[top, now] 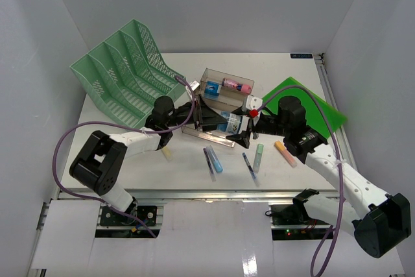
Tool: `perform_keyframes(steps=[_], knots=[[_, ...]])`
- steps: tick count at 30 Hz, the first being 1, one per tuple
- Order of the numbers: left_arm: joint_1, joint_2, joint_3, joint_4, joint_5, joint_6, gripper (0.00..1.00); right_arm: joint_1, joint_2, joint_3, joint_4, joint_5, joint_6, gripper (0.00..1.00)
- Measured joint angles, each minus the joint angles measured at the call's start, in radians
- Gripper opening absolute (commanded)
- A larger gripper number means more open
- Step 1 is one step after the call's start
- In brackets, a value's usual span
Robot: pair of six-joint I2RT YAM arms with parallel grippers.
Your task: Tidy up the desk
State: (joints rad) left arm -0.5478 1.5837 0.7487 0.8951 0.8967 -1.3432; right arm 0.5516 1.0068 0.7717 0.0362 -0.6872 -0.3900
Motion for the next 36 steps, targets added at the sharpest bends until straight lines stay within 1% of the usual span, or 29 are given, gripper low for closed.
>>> perform_keyframes(steps=[4,6,7,9,10,11,12,15,18,19,20,22,23,24,25,28,30,32,36], knots=[[0.000,0.000,0.004,0.002,-0.006,-0.001,0.00,0.001,0.000,-0.003,-0.003,0.034,-0.010,0.95],[0.000,0.000,0.004,0.002,-0.008,-0.001,0.00,0.001,0.000,-0.005,-0.003,0.044,-0.012,0.98],[-0.001,0.000,0.004,0.003,-0.008,-0.001,0.00,0.001,0.000,-0.006,-0.003,0.048,-0.012,0.96],[-0.001,0.000,0.004,0.003,-0.008,-0.003,0.00,0.001,0.000,-0.009,-0.004,0.053,-0.015,0.87],[-0.001,0.000,0.004,0.003,-0.008,-0.003,0.00,0.001,0.000,-0.009,-0.005,0.054,-0.018,0.81],[-0.001,0.000,0.004,0.003,-0.008,-0.004,0.00,0.001,0.001,-0.010,-0.005,0.054,-0.022,0.71],[-0.001,0.000,0.004,0.003,-0.008,-0.005,0.00,0.001,0.001,-0.010,-0.006,0.054,-0.029,0.64],[0.000,0.000,0.004,0.000,-0.003,-0.010,0.00,-0.001,0.004,-0.010,-0.009,0.054,-0.044,0.53],[0.001,0.000,0.004,-0.003,-0.002,-0.007,0.01,-0.003,0.009,-0.007,-0.011,0.046,-0.055,0.38],[0.001,0.000,0.004,-0.004,-0.001,-0.007,0.05,-0.004,0.011,-0.006,-0.012,0.042,-0.058,0.33],[0.001,0.000,0.004,-0.004,0.001,-0.007,0.14,-0.006,0.013,-0.003,-0.016,0.035,-0.062,0.26],[0.001,0.000,0.004,-0.004,0.003,-0.007,0.40,-0.012,0.020,0.009,-0.032,0.020,-0.074,0.18],[0.001,0.000,0.004,-0.004,0.004,-0.007,0.50,-0.014,0.023,0.015,-0.042,0.013,-0.081,0.16],[0.001,0.000,0.005,-0.009,0.008,-0.003,0.66,-0.019,0.027,0.021,-0.053,0.001,-0.092,0.14],[0.000,0.000,0.008,-0.017,0.010,0.000,0.73,-0.024,0.030,0.027,-0.064,-0.012,-0.100,0.13],[0.000,-0.006,0.057,-0.127,0.015,0.061,0.85,-0.046,0.040,0.047,-0.106,-0.034,-0.131,0.11],[0.001,-0.020,0.112,-0.254,0.006,0.140,0.89,-0.063,0.044,0.061,-0.119,-0.045,-0.154,0.10],[0.008,-0.037,0.218,-0.442,-0.075,0.251,0.91,-0.080,0.047,0.069,-0.156,-0.061,-0.179,0.10],[0.034,-0.097,0.396,-0.736,-0.263,0.458,0.93,-0.130,0.084,0.078,-0.216,-0.079,-0.220,0.09]])
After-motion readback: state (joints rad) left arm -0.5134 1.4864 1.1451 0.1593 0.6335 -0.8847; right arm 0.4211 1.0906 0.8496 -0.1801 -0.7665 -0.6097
